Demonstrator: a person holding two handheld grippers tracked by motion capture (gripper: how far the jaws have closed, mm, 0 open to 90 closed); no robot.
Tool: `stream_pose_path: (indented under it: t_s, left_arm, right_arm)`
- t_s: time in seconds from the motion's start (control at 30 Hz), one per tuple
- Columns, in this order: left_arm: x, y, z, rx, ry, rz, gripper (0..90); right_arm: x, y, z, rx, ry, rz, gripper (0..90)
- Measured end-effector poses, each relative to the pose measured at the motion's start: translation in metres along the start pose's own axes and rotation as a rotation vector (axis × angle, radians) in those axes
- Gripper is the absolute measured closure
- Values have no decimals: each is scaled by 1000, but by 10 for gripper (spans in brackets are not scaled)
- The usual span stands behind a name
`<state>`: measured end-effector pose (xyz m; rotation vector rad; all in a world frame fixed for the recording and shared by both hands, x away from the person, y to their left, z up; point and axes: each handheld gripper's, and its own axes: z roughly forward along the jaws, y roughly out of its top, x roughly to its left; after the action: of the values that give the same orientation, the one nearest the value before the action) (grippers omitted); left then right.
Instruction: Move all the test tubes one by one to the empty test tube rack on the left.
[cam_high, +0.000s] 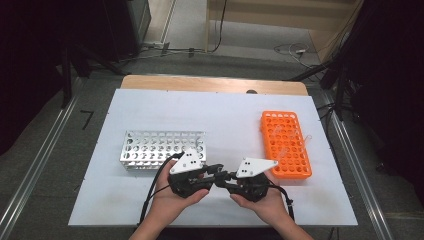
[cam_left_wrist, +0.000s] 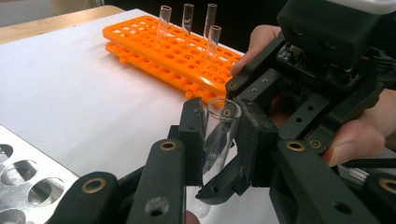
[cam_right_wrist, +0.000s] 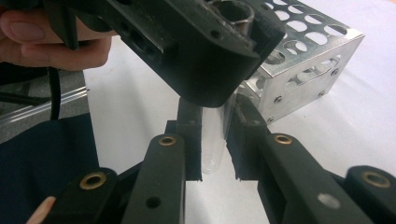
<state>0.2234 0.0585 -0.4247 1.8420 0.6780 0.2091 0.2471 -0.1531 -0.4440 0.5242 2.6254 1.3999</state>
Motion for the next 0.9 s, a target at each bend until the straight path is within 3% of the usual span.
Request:
stream_pose_path:
  t_s: [0.23,0.47,0.57,0.77,0.9]
  left_arm:
    - [-2,0,-1,6,20,16,748]
    - [0,1,-3,-10,20,0,761]
    - [2,2,-5,-24,27,-7,761]
    - [5,3,-9,-31,32,-13,761]
    - [9,4,-11,-32,39,-22,761]
  right_arm:
    - [1,0,0,-2,5,9,743]
    - [-1,-1,-1,-29,16,27,734]
    - [-1,-4,-2,-40,4,21,641]
    - [-4,-7,-7,-48,-10,36,570]
    - [-9,-13,-17,-67,-21,50,449]
